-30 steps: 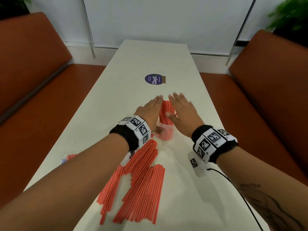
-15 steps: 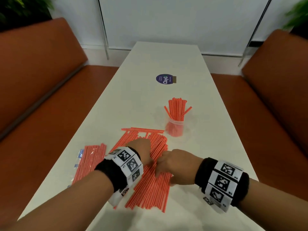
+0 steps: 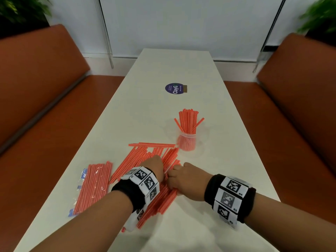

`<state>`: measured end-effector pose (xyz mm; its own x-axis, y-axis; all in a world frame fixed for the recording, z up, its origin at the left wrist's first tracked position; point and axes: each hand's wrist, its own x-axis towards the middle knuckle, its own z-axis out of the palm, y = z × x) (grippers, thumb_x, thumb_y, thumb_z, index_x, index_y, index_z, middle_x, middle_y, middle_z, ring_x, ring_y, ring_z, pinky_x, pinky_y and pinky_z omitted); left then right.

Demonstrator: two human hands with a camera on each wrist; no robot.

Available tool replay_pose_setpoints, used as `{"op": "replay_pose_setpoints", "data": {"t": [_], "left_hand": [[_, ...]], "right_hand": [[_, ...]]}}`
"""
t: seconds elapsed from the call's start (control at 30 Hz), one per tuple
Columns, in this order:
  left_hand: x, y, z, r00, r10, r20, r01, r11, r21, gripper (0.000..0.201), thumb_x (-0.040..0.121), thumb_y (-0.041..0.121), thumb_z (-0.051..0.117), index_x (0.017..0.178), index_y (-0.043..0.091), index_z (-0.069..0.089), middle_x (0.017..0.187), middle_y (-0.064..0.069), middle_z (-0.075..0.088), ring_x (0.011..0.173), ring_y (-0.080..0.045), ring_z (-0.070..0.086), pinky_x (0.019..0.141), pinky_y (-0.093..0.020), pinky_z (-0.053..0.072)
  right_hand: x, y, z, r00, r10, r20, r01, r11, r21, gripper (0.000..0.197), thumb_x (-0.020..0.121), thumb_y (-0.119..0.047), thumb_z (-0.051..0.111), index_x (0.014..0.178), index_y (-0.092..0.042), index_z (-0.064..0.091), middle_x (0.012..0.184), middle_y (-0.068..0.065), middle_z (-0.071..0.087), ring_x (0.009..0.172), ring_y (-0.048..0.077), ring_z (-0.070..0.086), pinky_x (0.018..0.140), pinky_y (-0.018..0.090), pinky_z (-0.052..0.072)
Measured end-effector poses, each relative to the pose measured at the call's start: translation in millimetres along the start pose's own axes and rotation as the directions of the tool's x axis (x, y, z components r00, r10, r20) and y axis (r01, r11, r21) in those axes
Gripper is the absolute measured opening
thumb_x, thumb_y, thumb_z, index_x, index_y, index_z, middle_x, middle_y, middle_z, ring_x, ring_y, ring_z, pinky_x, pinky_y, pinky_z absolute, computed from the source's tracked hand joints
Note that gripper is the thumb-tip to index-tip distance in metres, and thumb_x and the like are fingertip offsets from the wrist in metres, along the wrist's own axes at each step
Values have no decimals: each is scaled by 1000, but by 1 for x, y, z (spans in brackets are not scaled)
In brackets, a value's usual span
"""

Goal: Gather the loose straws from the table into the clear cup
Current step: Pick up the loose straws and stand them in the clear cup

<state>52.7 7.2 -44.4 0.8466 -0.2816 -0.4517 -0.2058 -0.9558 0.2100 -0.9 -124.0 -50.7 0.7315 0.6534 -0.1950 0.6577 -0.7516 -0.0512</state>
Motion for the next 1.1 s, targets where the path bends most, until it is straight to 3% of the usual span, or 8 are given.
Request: {"op": "replay_pose_setpoints", "data": {"t": [0.13, 0.23, 0.33, 0.53, 0.7, 0.87, 0.93, 1.1], "left_hand": [[1, 3, 4, 1000, 12, -23, -12, 1000, -6, 27, 95, 8, 35, 120, 3, 42, 114, -13, 61, 84, -24, 57, 66, -28, 40], [2, 3, 5, 999, 19, -37, -19, 1000, -11, 27, 94, 7, 34, 119, 2, 43, 113, -14, 61, 77, -21, 50, 63, -28, 39], [2, 4, 6, 999, 19, -40, -19, 1000, -2, 27, 93, 8, 36, 118, 3, 43, 112, -13, 61, 81, -23, 54, 67, -28, 41], [1, 5, 7, 996, 46, -82, -44, 999, 30, 22, 92, 12, 40, 112, 5, 46, 105, -11, 63, 76, -22, 54, 64, -30, 42], [4, 9, 6, 999, 28, -34, -27, 1000, 15, 23, 90, 8, 39, 111, 5, 49, 99, -10, 64, 76, -23, 58, 62, -29, 43], [1, 10, -1, 998, 66, -10, -66, 997, -36, 23, 93, 8, 34, 115, 6, 42, 80, -3, 57, 64, -18, 53, 54, -26, 38], [-3, 8, -6, 994, 106, 18, -106, 994, -11, 24, 95, 7, 33, 117, 4, 39, 97, -11, 63, 78, -25, 60, 56, -27, 38], [-6, 0, -25, 964, 249, 91, -228, 954, -197, 23, 95, 6, 31, 116, 2, 40, 86, -4, 51, 71, -17, 44, 61, -26, 35]], "right_hand": [[-3, 0, 0, 1000, 31, 5, -31, 998, -46, 30, 87, -4, 53, 116, -7, 55, 115, 11, 60, 103, 30, 54, 78, 40, 39], [-7, 0, 4, 998, -22, -67, 16, 995, -95, 30, 57, -10, 80, 84, -14, 68, 76, 0, 68, 66, 20, 64, 54, 28, 46], [-5, 3, 9, 991, -53, -125, 33, 987, -157, 33, 42, -20, 86, 69, -21, 67, 62, -8, 63, 52, 11, 58, 47, 20, 43], [-6, 7, 11, 992, -44, -118, 22, 983, -183, 25, 51, -16, 78, 73, -18, 66, 65, -5, 63, 54, 14, 58, 51, 23, 43], [-3, 10, 7, 998, -10, 65, 16, 996, -84, 29, 88, -2, 43, 114, 0, 56, 108, 18, 61, 95, 34, 57, 79, 43, 44], [-9, 17, 13, 986, -86, -141, 75, 994, -83, 19, 63, -8, 67, 81, -13, 65, 69, 0, 65, 57, 16, 61, 47, 23, 44], [-12, 18, 10, 975, -89, -203, 78, 995, -61, 17, 68, -10, 48, 74, -17, 62, 62, -5, 63, 51, 11, 58, 43, 20, 41], [-13, 24, 3, 978, -48, -202, 66, 994, 83, 27, 77, -11, 29, 81, -10, 56, 63, 3, 61, 51, 20, 57, 51, 27, 43]]}}
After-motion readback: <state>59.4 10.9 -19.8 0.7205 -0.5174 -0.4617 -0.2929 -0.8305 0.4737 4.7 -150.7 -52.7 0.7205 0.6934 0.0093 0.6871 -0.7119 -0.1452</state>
